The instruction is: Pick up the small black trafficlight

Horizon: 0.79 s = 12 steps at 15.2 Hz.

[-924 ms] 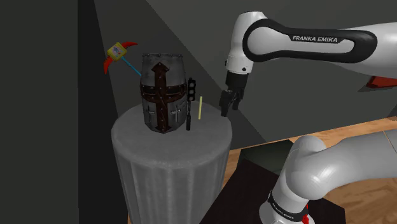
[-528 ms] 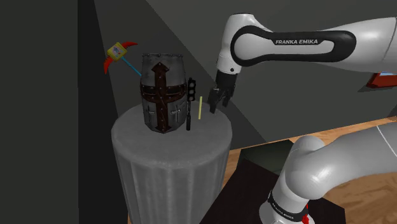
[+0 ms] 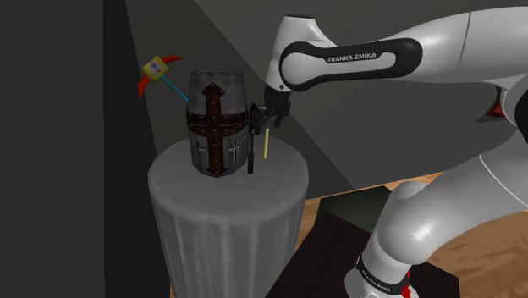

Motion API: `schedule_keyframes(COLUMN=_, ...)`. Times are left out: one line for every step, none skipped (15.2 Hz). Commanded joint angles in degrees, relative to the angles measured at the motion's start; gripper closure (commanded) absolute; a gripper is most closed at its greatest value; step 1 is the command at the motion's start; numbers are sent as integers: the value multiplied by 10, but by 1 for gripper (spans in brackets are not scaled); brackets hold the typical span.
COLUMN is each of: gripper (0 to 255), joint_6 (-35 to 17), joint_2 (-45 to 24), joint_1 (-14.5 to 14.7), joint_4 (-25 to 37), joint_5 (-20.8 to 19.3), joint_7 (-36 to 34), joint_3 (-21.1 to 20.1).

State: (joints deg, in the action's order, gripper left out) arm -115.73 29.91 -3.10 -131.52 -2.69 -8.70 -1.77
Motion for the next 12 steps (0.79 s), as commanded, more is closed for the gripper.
schedule_keyframes(gripper=0, joint_6=-35, joint_2=-30, joint_1=-8, joint_4=19, joint_5=-14, joint_7=-19, joint_3=-9)
schedule_keyframes(gripper=0, joint_6=-50, joint_2=-44, joint_1=-12, joint_4=31, joint_5=-22, joint_7=-29, joint_3=-13)
schedule_keyframes(gripper=0, joint_6=-63, joint_2=-58, joint_1=-17, joint_4=43, joint_5=-30, joint_7=-39, joint_3=-17)
schedule_keyframes(gripper=0, joint_6=-65, joint_2=-60, joint_1=-17, joint_4=44, joint_5=-31, joint_7=-40, joint_3=-17)
schedule_keyframes(gripper=0, joint_6=-72, joint_2=-60, joint_1=-17, joint_4=37, joint_5=-32, joint_7=-41, joint_3=-17)
schedule_keyframes(gripper=0, joint_6=-80, joint_2=-61, joint_1=-17, joint_4=29, joint_5=-32, joint_7=-42, joint_3=-17)
schedule_keyframes(gripper=0, joint_6=-88, joint_2=-61, joint_1=-17, joint_4=22, joint_5=-33, joint_7=-43, joint_3=-17)
schedule_keyframes(gripper=0, joint_6=-95, joint_2=-62, joint_1=-18, joint_4=15, joint_5=-33, joint_7=-44, joint_3=-17)
schedule_keyframes(gripper=0, joint_6=-103, joint_2=-62, joint_1=-18, joint_4=8, joint_5=-34, joint_7=-45, joint_3=-17)
schedule_keyframes(gripper=0, joint_6=-111, joint_2=-63, joint_1=-18, joint_4=1, joint_5=-34, joint_7=-46, joint_3=-18)
schedule_keyframes(gripper=0, joint_6=-123, joint_2=-65, joint_1=-18, joint_4=-10, joint_5=-35, joint_7=-47, joint_3=-18)
schedule_keyframes(gripper=0, joint_6=-123, joint_2=-65, joint_1=-18, joint_4=-10, joint_5=-35, joint_7=-47, joint_3=-18)
